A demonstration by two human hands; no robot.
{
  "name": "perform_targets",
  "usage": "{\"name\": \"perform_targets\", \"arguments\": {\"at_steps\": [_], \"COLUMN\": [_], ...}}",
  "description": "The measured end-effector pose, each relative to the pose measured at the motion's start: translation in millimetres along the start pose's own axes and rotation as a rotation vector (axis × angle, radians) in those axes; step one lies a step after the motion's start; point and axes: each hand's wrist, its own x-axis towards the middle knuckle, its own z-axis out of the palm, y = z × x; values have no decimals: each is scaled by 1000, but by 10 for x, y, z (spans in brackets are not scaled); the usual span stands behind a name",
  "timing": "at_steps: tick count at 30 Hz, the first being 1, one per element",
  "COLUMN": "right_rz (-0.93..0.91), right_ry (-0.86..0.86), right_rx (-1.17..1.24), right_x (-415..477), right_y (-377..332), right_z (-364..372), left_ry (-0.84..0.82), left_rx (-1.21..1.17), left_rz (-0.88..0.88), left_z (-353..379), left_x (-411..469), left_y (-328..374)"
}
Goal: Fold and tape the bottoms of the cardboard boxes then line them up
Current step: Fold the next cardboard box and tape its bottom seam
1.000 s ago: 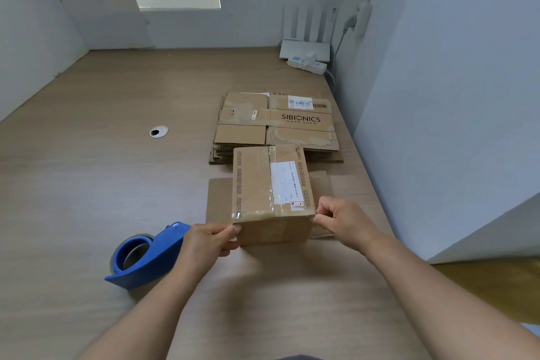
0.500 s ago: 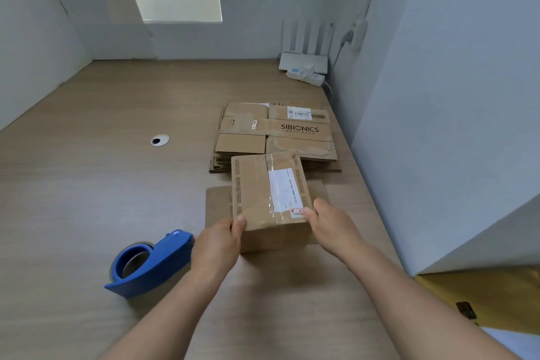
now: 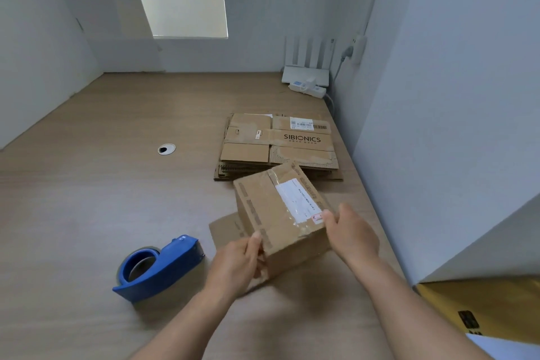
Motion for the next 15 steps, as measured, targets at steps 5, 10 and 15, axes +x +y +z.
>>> {"name": "perform_targets", "arguments": {"at_steps": [5, 10, 15], "right_rz": [97, 107, 69], "right_ry": [4, -50, -78], "right_rx": [88, 250, 322], "right_x": [133, 114, 3], "right_y": [276, 268, 269], "right_z": [-158, -199, -219], "left_ry": [120, 78, 157], "left_rx": [52, 55, 113], "left_rz": [6, 36, -75], "left_z": [-127, -158, -116], "left_x": [84, 330, 379], "left_y": [188, 371, 305]}}
